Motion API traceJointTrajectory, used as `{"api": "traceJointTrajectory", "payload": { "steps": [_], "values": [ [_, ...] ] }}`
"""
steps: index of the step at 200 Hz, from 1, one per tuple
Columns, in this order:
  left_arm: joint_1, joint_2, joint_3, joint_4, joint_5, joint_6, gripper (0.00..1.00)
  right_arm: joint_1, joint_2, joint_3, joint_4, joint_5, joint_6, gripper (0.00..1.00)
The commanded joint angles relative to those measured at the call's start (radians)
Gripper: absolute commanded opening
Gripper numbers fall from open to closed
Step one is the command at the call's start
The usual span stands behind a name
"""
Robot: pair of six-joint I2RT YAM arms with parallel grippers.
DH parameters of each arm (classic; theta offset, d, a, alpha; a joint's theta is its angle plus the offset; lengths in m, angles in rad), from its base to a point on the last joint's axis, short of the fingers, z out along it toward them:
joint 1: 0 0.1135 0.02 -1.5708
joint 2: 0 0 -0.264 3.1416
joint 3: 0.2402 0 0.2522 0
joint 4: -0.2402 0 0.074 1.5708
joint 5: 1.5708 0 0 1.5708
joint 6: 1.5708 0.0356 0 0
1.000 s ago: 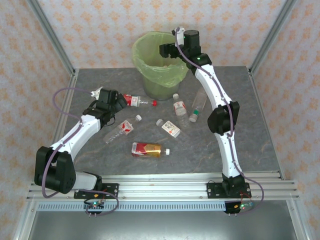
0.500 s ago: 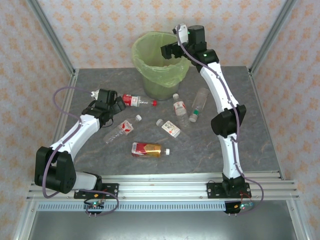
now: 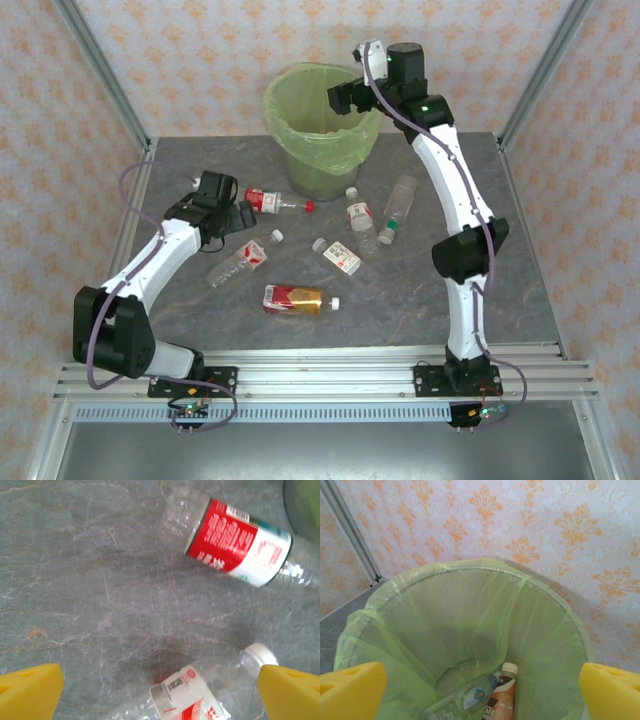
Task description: Put the plastic bottles in the bin
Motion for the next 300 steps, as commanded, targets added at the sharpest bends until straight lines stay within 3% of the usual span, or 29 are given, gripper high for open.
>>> {"api": "traceJointTrajectory", "payload": {
  "steps": [1,50,76,94,143,192,232,278,300],
  "values": [
    [-0.058,0.006,0.026,-0.128,-0.031,0.081,1.00,-0.001,-0.163,-0.213,0.203,0.008,-0.037,0.99],
    [-0.134,0.061,0.006,-0.177,-0.084,0.152,1.00,0.000,-0.391,-0.589,0.398,0.098,-0.029,0.99],
    [-0.145,0.140,0.039,-0.218,-0.102,0.176,1.00,-0.001,-0.511,-0.843,0.641,0.127,0.055,0.99],
    [-0.149,0.187,0.064,-0.246,-0.091,0.182,1.00,0.000,-0.578,-0.993,0.776,0.152,0.104,0.99],
    [-0.150,0.246,0.078,-0.268,0.016,0.216,1.00,-0.001,-0.701,-1.246,0.929,0.292,0.175,0.99],
    [-0.150,0.296,0.071,-0.255,0.001,0.203,1.00,0.000,-0.761,-1.368,0.951,0.349,0.226,0.99],
    [-0.148,0.307,0.059,-0.215,0.088,0.189,1.00,0.000,-0.820,-1.452,0.967,0.389,0.276,0.99],
    [-0.143,0.331,0.036,-0.135,0.001,0.131,1.00,0.000,-0.844,-1.501,0.950,0.395,0.291,0.99],
    [-0.142,0.365,0.046,-0.104,-0.026,0.076,0.95,0.000,-0.845,-1.508,0.958,0.392,0.307,0.99]
  ]
}}
